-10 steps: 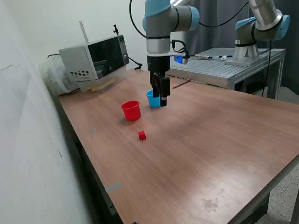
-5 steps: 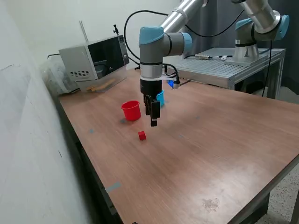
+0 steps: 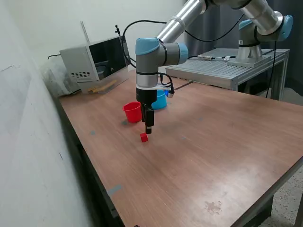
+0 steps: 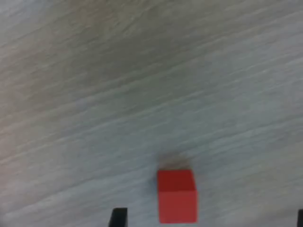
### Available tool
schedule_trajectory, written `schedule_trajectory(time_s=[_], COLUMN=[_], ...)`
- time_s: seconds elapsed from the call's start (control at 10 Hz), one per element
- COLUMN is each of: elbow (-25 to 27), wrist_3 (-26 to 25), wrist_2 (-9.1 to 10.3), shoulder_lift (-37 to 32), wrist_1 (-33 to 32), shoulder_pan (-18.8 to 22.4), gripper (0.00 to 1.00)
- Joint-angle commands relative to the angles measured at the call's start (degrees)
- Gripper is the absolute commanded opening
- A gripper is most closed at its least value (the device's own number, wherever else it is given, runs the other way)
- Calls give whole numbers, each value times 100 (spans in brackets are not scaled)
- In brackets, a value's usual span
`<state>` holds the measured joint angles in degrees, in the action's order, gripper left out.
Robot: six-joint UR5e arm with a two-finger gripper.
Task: Place red objects in the red bin, and blue objects in the blue bin.
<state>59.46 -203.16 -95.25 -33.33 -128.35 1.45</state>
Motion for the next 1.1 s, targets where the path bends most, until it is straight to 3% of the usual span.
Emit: schedule_trajectory(time_s=[0.0, 0.4, 0.5, 1.0], elbow=[-31, -119, -119, -22], wrist_3=[5, 5, 5, 197], wrist_2=[-19, -46, -46, -28], shoulder_lift=[142, 240, 248, 249], wrist_1=[-129, -138, -138, -129], shoulder_pan=[-92, -119, -119, -110], gripper=[100, 100, 0, 0])
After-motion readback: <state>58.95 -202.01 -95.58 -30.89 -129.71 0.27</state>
